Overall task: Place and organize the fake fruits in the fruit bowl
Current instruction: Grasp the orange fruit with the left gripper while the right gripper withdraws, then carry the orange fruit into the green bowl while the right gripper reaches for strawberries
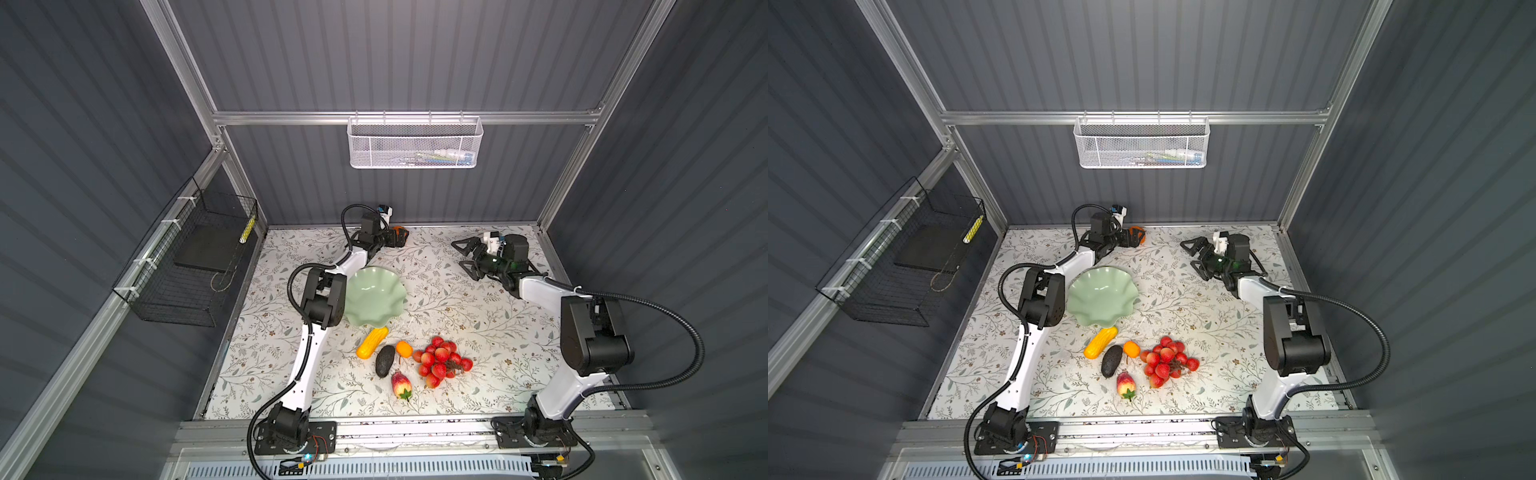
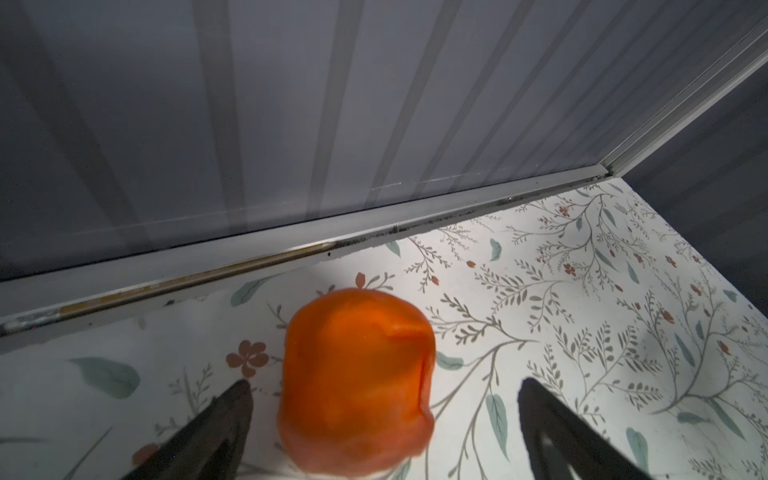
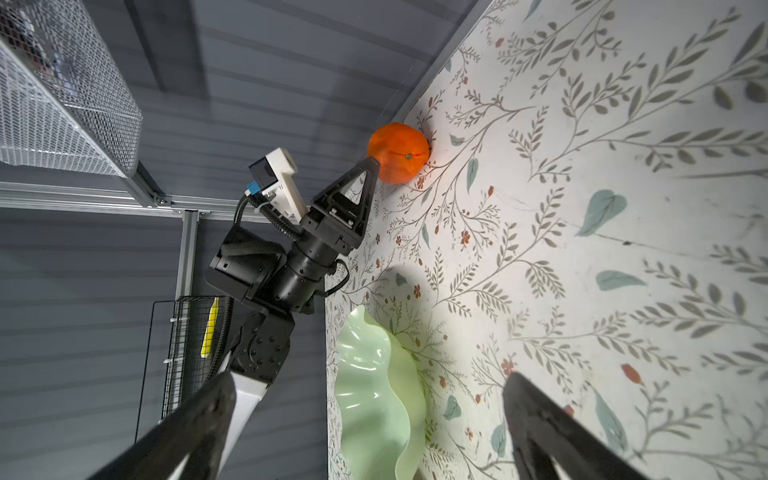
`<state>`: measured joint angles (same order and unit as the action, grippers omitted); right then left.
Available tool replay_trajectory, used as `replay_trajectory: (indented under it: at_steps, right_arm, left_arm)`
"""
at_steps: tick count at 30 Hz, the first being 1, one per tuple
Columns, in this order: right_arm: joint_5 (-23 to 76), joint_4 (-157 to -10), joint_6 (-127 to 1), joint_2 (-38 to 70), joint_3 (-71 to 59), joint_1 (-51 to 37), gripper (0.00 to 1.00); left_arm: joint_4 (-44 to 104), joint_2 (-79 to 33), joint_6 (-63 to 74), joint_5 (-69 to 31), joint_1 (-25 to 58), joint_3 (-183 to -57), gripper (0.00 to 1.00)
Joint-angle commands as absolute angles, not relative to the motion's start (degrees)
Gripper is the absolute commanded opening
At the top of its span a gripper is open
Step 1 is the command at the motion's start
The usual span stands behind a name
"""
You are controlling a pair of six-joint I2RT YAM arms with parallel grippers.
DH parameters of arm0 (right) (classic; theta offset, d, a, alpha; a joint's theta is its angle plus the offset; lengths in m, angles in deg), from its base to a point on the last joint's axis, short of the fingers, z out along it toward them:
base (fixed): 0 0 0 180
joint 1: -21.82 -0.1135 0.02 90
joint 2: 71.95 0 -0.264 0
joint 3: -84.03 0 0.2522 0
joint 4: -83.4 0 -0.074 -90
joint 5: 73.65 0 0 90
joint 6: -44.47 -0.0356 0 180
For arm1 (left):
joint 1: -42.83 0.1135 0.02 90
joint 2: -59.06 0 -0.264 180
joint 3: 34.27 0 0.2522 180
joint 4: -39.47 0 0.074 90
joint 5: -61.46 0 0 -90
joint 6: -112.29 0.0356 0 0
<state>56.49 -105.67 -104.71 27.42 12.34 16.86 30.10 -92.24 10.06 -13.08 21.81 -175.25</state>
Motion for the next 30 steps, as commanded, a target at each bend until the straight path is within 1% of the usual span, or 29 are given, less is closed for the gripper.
replay_trajectory:
  at_steps: [1,6,10,11,14,17,18,19,20,21,25,27,30]
  right_arm:
    - [56.88,-106.18,-104.02,22.73,14.33,17.42,0.99]
    - [54.3,-101.69,-101.34,14.86,18.0,17.46,0.99]
    - [53.17,-97.21,-99.21,10.46,18.59,18.0,0.99]
    - [53.08,-96.51,-98.85,9.61,18.52,18.19,0.99]
    - [52.35,-94.41,-97.41,7.93,18.09,18.39,0.99]
    - [52.3,-93.91,-96.87,7.27,17.98,18.54,0.99]
    - [52.22,-93.76,-96.87,7.2,18.05,18.56,0.99]
    - [52.23,-93.74,-96.75,7.19,18.07,18.65,0.99]
    - [52.21,-93.57,-96.63,7.05,18.07,18.65,0.99]
    - [52.12,-93.56,-96.52,7.06,18.07,18.73,0.99]
    - [52.19,-93.33,-95.88,7.16,17.48,18.8,0.99]
    - [51.82,-91.66,-94.19,7.19,16.64,18.83,0.99]
    - [49.93,-87.25,-90.06,6.9,15.14,18.78,0.99]
  left_arm:
    - [25.75,-96.73,8.44,-11.67,21.32,-182.45,1.0]
    - [22.42,-101.38,8.63,-12.66,20.99,-189.16,1.0]
    - [20.7,-102.12,10.39,-14.19,20.86,-189.97,1.0]
    - [20.17,-102.22,10.79,-14.59,20.86,-190.07,0.97]
    - [20.37,-102.09,11.26,-14.94,20.77,-189.26,0.78]
    - [23.17,-101.01,11.57,-14.28,20.79,-186.67,0.63]
    - [24.9,-100.18,11.65,-13.77,20.77,-185.04,0.52]
    - [26.49,-99.35,11.74,-13.4,20.77,-183.6,0.3]
    - [27.93,-98.13,11.54,-13.68,20.77,-181.79,0.12]
    - [29.28,-96.73,11.44,-13.36,20.79,-179.94,0.08]
    - [32.06,-89.35,12.24,-10.31,20.91,-173.07,0.03]
    - [32.58,-83.48,12.6,-6.7,20.86,-168.76,0.02]
    - [30.36,-74.24,13.26,-3.93,20.85,-163.13,0.02]
